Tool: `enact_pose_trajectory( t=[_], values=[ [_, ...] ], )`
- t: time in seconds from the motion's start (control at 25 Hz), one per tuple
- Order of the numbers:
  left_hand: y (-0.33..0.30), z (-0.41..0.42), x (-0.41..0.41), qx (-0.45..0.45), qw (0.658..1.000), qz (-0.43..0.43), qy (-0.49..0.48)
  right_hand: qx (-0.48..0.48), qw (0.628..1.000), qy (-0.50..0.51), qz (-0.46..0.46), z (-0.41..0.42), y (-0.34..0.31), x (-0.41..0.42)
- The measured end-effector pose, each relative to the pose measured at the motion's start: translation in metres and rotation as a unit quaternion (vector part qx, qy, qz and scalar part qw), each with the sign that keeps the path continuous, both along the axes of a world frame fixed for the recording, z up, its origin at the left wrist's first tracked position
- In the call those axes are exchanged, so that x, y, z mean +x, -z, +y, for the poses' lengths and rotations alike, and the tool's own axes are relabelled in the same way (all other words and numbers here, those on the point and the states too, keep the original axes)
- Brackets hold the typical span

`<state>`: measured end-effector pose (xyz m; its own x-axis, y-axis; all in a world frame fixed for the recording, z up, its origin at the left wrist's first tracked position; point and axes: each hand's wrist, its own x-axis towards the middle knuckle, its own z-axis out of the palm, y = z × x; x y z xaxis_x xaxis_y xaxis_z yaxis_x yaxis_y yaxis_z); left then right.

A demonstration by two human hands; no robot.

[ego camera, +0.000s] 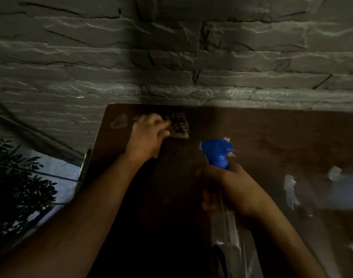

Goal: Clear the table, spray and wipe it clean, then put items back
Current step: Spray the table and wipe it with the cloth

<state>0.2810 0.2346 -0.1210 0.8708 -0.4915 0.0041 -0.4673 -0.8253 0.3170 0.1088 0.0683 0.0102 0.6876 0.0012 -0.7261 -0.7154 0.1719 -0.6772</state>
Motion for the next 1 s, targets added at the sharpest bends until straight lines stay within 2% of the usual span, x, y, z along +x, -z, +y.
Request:
enact_pose_trajectory(
  t=[0.08,0.12,0.2,0.28,0.32,0.36,0.44,0.48,0.52,0.56,0.64,0.68,0.72,0.8,0.88,0.92,1.0],
  values=[
    [-0.011,-0.02,0.029,0.012,0.997,0.026,-0.077,-0.012,1.0,0.012,-0.003,-0.001,0.003,0.003],
    [-0.016,-0.037,0.024,0.012,0.998,0.031,-0.059,-0.015,1.0,0.021,-0.007,-0.002,0.003,0.006],
    [-0.012,-0.051,-0.024,-0.004,0.998,0.035,0.053,-0.007,1.0,0.02,-0.018,-0.005,-0.004,0.004],
    [0.005,-0.019,-0.065,-0.023,0.987,0.017,0.156,-0.001,0.999,0.003,-0.031,-0.012,-0.006,-0.006],
    [0.007,-0.006,-0.056,-0.032,0.988,0.0,0.154,0.002,1.0,0.003,-0.027,-0.015,-0.006,-0.011],
    [0.008,-0.003,-0.033,-0.024,0.993,-0.007,0.111,0.004,1.0,0.007,-0.017,-0.016,-0.005,-0.014],
    [-0.003,-0.021,0.015,0.001,0.999,0.014,-0.036,0.004,1.0,0.017,-0.002,-0.015,0.002,-0.014],
    [-0.008,-0.037,0.021,0.004,0.997,0.023,-0.078,0.002,1.0,0.023,0.001,-0.016,0.004,-0.011],
    [-0.011,-0.049,0.009,0.006,0.996,0.025,-0.085,-0.001,1.0,0.024,0.004,-0.015,0.003,-0.009],
    [-0.01,-0.05,-0.017,-0.003,0.998,0.027,-0.051,-0.006,1.0,0.017,0.006,-0.011,0.0,-0.01],
    [0.005,-0.024,-0.067,-0.031,0.996,0.005,0.08,-0.016,1.0,-0.008,-0.003,-0.006,-0.003,-0.015],
    [0.004,-0.007,-0.072,-0.035,0.993,0.008,0.108,-0.014,1.0,-0.01,-0.002,-0.003,-0.004,-0.02],
    [0.003,0.001,-0.057,-0.036,0.994,0.0,0.1,-0.008,1.0,-0.006,0.003,-0.001,-0.005,-0.024],
    [0.0,-0.014,-0.007,0.009,1.0,0.009,-0.016,-0.002,1.0,0.006,0.008,0.001,0.0,-0.024],
    [-0.008,-0.045,0.019,0.01,0.995,0.024,-0.095,-0.001,1.0,0.022,0.019,0.002,0.005,-0.02],
    [-0.011,-0.054,0.011,0.003,0.996,0.032,-0.088,0.001,1.0,0.022,0.021,0.003,0.006,-0.02],
    [-0.005,-0.043,-0.037,-0.011,1.0,0.017,0.022,0.0,1.0,0.009,0.014,0.005,0.005,-0.023]
  ],
)
